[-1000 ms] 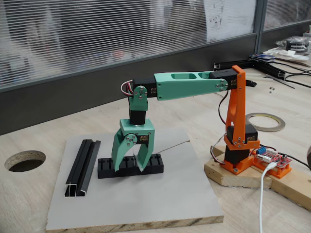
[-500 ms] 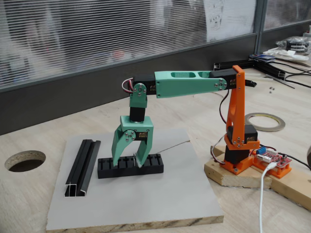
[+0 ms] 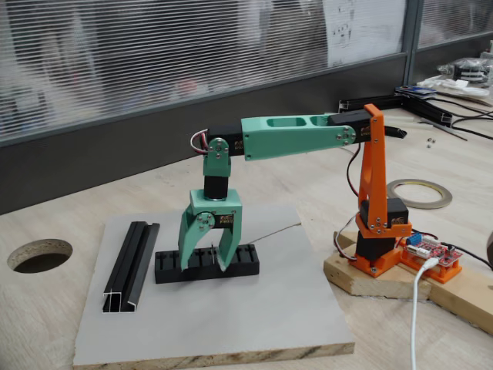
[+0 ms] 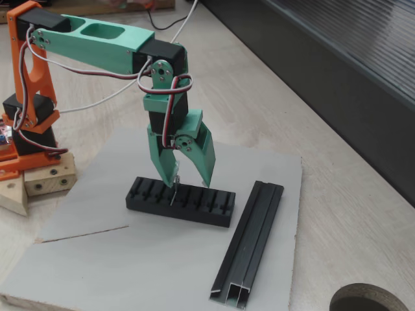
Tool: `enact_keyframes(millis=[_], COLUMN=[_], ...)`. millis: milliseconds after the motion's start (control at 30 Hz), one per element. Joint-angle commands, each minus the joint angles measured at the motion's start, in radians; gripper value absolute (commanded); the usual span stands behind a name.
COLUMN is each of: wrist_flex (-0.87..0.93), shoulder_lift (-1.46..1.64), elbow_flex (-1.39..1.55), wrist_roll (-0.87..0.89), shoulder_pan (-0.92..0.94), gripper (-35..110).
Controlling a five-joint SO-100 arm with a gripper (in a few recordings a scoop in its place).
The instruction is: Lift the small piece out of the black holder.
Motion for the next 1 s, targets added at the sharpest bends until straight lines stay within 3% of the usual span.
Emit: enact_keyframes(millis=[0, 600, 967], wrist_flex=[0.012, 0.021, 0.008], shoulder_lift=[0.0, -0.002, -0.009], elbow_flex=[-0.029, -0.018, -0.031], wrist_roll=[0.005, 0.005, 0.003], shoulder_pan=[-0.009, -0.008, -0.008], gripper=[48, 47, 13])
